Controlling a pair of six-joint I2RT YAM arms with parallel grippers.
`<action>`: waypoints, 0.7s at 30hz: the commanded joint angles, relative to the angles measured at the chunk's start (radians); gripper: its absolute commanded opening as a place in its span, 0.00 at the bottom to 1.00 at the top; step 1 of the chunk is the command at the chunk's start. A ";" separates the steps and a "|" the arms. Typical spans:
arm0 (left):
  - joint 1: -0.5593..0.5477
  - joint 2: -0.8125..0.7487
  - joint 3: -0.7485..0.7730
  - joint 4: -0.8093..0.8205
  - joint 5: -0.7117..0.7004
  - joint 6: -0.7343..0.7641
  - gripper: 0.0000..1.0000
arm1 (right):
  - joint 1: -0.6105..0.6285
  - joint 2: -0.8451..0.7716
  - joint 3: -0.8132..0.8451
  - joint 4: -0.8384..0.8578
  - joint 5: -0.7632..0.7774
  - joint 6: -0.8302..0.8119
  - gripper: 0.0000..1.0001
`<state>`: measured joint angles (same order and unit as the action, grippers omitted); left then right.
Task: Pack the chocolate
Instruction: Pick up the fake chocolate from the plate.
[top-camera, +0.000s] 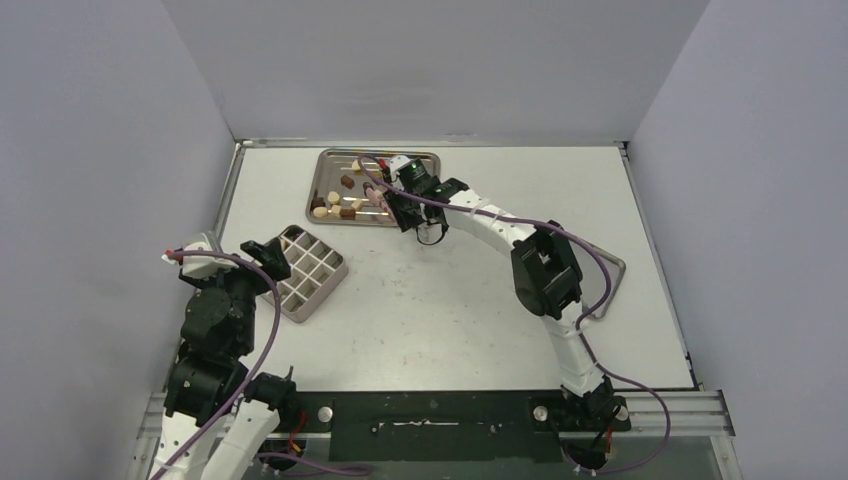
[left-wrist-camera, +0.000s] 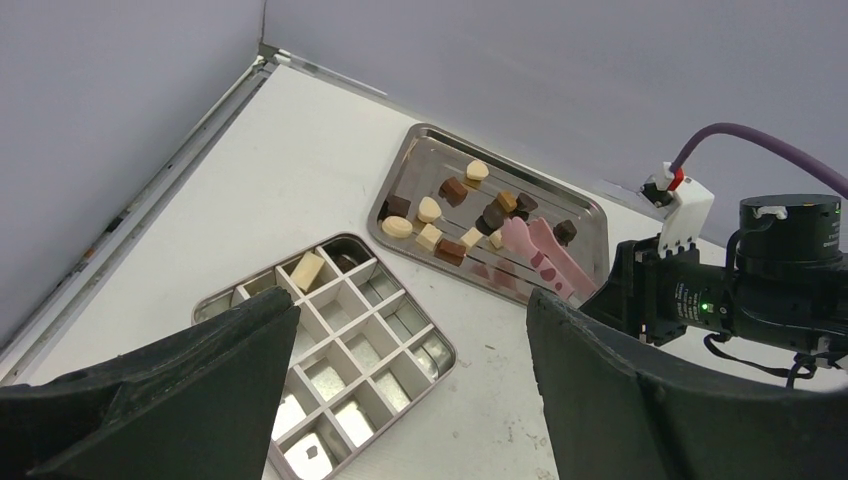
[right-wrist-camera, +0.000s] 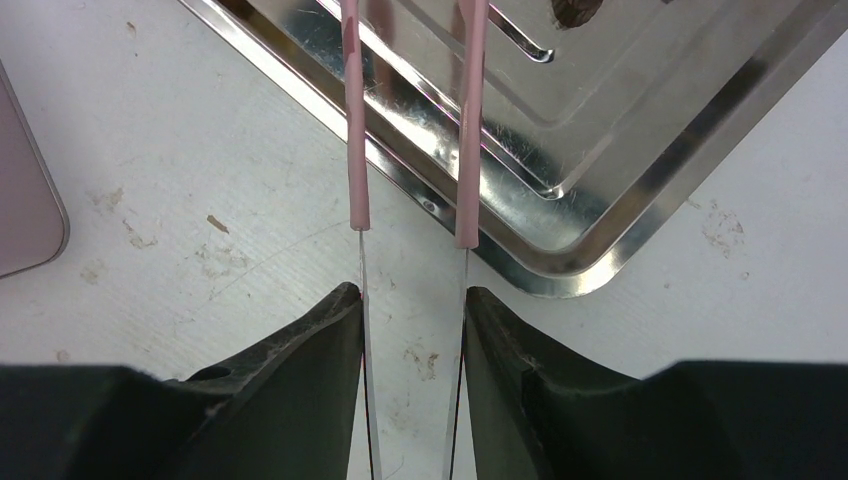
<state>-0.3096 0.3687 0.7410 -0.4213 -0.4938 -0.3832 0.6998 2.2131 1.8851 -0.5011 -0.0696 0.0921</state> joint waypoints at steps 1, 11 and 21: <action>-0.005 -0.010 0.004 0.044 -0.005 0.014 0.82 | -0.005 0.005 0.074 0.001 -0.008 -0.019 0.38; -0.005 -0.013 0.007 0.040 -0.004 0.005 0.82 | -0.004 0.073 0.152 -0.038 0.013 -0.033 0.41; -0.004 -0.017 0.006 0.039 -0.007 0.006 0.82 | -0.005 0.133 0.232 -0.078 0.026 -0.046 0.41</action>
<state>-0.3119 0.3607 0.7410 -0.4213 -0.4938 -0.3824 0.6998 2.3383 2.0380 -0.5812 -0.0654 0.0601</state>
